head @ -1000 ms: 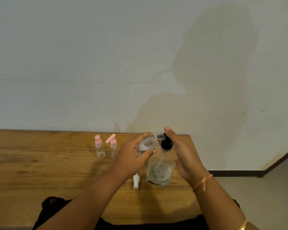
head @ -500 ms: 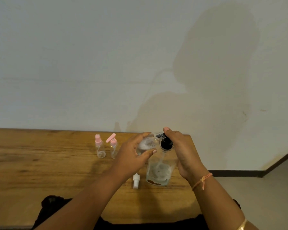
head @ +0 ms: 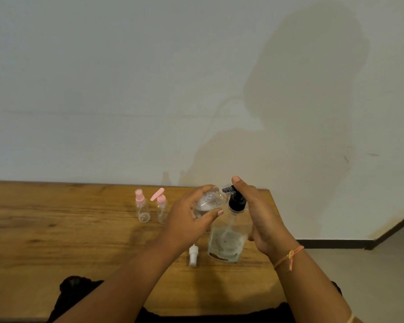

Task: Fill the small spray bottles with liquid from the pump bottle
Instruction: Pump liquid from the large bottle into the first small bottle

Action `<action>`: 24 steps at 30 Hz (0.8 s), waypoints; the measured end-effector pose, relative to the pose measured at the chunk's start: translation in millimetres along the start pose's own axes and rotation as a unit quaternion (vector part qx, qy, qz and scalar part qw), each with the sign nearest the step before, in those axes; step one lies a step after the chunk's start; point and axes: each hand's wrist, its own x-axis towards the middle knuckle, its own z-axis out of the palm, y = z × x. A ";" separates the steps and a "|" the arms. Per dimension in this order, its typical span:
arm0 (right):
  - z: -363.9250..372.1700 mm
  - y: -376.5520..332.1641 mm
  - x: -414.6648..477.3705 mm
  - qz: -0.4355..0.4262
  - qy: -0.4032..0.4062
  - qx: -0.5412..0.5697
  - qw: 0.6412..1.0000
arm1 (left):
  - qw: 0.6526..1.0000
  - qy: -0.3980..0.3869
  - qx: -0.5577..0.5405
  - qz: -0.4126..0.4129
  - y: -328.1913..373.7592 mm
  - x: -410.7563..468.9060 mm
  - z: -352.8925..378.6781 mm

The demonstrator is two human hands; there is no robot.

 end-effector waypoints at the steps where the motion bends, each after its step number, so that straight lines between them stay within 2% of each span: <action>1: 0.1 0.1 -0.2 0.003 0.001 0.002 1.000 | 1.000 -0.002 0.006 -0.001 -0.6 0.0 -0.4; 12: -1.1 0.0 -2.9 -0.017 0.010 0.009 1.000 | 1.000 0.002 0.021 0.007 5.1 -0.9 -0.8; 18: -3.5 3.4 -6.9 -0.005 -0.037 0.018 0.999 | 1.000 -0.001 0.014 0.019 8.6 -1.7 -2.0; 24: -1.8 6.6 -4.0 -0.013 -0.004 0.019 1.000 | 1.000 -0.002 0.001 0.008 2.6 -0.2 -0.7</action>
